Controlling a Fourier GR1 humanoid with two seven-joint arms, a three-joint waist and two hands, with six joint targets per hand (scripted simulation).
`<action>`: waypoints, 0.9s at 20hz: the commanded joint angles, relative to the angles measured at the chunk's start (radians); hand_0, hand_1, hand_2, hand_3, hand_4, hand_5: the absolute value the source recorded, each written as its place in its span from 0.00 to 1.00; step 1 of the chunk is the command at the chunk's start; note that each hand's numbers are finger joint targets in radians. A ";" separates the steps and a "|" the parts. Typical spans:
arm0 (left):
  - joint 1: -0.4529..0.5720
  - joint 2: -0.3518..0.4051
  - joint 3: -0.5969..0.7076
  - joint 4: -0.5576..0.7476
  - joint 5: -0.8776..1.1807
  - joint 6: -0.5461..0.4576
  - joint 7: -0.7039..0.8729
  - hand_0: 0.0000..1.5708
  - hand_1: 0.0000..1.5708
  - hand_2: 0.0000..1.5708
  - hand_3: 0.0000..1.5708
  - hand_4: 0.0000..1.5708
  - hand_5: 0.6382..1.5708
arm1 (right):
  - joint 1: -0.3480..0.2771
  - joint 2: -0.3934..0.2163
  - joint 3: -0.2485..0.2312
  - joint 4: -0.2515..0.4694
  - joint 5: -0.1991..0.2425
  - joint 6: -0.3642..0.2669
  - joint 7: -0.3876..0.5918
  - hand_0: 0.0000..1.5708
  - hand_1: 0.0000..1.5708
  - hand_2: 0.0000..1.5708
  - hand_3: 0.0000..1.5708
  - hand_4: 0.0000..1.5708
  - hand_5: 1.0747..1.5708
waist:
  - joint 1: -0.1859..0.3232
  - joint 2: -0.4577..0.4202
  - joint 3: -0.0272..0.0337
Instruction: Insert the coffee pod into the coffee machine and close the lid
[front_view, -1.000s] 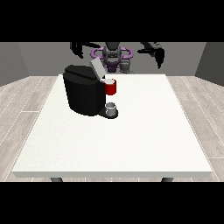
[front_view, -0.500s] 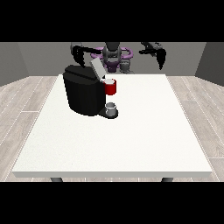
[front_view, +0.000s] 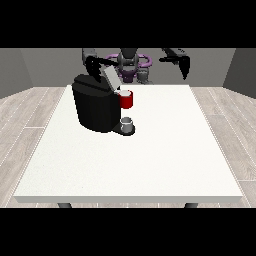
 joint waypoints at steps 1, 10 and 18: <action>0.004 0.023 -0.011 -0.013 -0.014 0.004 -0.048 0.00 0.00 0.00 0.00 0.00 1.00 | -0.065 -0.006 -0.013 0.061 0.019 -0.008 -0.028 0.00 0.00 0.00 0.00 0.00 1.00 | 0.015 0.049 0.0009; 0.035 0.043 -0.016 -0.023 0.013 -0.004 -0.031 0.00 0.00 0.00 0.00 0.00 1.00 | -0.083 0.004 -0.001 0.097 0.028 0.017 -0.031 0.00 0.00 0.00 0.00 0.00 1.00 | 0.014 0.032 0.0009; -0.012 0.004 -0.044 -0.010 0.001 0.067 0.016 0.00 0.00 0.00 0.00 0.12 1.00 | -0.184 0.030 0.010 0.125 0.059 -0.026 0.022 0.00 0.00 0.00 0.00 0.05 1.00 | 0.018 0.038 0.0009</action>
